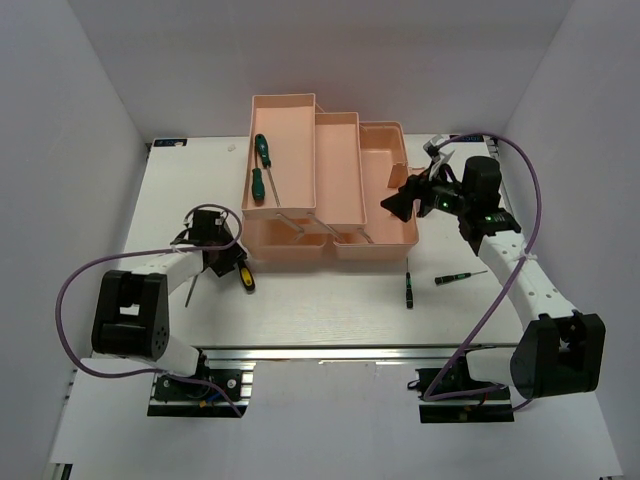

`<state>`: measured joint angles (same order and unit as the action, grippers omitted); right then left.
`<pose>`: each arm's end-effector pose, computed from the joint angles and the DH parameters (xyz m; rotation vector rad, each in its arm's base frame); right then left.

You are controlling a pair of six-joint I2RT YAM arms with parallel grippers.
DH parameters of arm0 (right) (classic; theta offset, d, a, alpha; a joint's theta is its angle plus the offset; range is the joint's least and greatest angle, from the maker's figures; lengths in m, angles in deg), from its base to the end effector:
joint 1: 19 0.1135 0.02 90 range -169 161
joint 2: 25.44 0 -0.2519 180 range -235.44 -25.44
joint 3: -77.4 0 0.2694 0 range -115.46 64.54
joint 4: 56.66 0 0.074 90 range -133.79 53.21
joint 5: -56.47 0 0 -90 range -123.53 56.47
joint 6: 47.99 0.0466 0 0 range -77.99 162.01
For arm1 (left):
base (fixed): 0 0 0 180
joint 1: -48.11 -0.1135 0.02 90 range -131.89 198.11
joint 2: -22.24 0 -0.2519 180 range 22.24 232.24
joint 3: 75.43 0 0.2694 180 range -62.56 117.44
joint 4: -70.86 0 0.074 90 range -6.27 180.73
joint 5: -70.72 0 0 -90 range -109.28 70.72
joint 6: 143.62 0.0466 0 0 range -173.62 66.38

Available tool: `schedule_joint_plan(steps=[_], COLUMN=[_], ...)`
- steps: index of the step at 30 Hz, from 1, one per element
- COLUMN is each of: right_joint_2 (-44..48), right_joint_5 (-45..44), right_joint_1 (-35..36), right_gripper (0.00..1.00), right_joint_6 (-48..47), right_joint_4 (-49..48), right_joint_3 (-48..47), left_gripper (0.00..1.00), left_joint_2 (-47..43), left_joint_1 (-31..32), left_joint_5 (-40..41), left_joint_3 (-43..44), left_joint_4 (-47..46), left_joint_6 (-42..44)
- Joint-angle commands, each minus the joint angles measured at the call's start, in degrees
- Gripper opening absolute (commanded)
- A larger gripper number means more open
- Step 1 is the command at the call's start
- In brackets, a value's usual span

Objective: Sort the tools into containers

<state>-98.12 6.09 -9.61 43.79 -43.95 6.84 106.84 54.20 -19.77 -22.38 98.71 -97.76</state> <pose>0.3113 0.0816 0.3159 -0.6066 1.7321 0.7665 0.2856 -0.0309 0.1195 -0.8589 2.5003 -0.3172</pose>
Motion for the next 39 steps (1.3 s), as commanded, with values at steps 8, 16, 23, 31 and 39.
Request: schedule_joint_plan(steps=[8, 16, 23, 31, 39], right_joint_2=[1.4, 0.4, 0.8, 2.8, 2.9], right_joint_5=[-0.1, 0.9, 1.3, 0.5, 0.3], right_joint_1=[-0.3, -0.4, -0.4, -0.8, -1.1], right_gripper=[0.78, 0.78, 0.77, 0.77, 0.77], right_joint_6=[2.3, 3.6, 4.6, 4.6, 4.6], right_joint_4=[-4.3, -5.0, -5.7, -5.4, -5.2], right_joint_3=[2.7, 2.5, 2.9, 4.4, 4.4], left_gripper=[0.57, 0.55, 0.54, 0.58, 0.4], left_joint_2=[-3.5, -10.2, -2.1, 5.9, 4.2], left_joint_1=[-0.1, 0.0, 0.0, 0.0, 0.0], left_joint_5=[9.4, 10.5, 10.6, 12.1, 10.5], left_joint_3=[-1.6, -4.6, 0.7, 4.2, 1.6], left_joint_4=[20.2, 21.7, 18.7, 17.0, 15.4], left_joint_6=[2.4, 2.6, 6.0, 10.5, 11.3])
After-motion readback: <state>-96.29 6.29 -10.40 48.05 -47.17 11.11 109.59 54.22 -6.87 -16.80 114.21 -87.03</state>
